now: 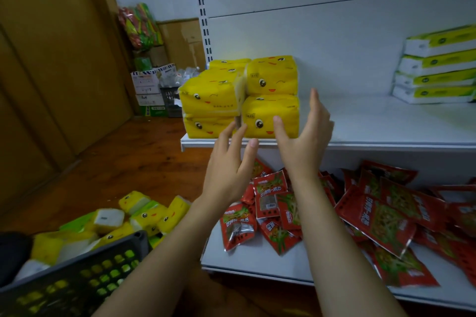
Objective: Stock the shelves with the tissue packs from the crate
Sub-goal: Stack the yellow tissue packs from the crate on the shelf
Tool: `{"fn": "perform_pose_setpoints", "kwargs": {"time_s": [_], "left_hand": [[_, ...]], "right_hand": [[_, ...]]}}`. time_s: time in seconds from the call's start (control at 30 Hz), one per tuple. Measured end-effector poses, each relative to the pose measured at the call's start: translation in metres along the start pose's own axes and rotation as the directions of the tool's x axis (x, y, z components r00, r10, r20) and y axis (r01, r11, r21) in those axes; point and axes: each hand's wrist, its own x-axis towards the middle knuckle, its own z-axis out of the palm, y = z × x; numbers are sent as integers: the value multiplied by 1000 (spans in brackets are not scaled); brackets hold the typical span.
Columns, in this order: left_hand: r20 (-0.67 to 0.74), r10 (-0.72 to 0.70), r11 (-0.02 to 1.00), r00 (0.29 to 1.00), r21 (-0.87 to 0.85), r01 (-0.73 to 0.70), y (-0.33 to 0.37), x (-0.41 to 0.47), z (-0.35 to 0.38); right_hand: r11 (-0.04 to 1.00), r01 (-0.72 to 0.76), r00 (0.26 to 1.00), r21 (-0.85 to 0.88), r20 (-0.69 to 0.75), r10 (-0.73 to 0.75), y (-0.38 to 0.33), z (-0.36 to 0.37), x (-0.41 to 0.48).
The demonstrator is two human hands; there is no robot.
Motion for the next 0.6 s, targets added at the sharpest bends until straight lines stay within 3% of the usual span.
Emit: {"fn": "perform_pose_setpoints", "kwargs": {"time_s": [0.13,0.37,0.47,0.6], "left_hand": [[-40,20,994,999,104,-16,-28,-18,-40],[-168,-187,938,968,263,227,-110,-61,-146],[-180,-281,880,943,343,328,-145,-91,-196],[-194,-423,788,885,402,466,-194,-138,-253]], "right_hand": [[987,148,989,69,15,-149,-25,18,-11],[948,278,926,153,220,-306,-78,72,-77],[923,277,853,266,374,-364,-111,92,-114],[905,147,701,400,603,-381,-155,120,-180]]}}
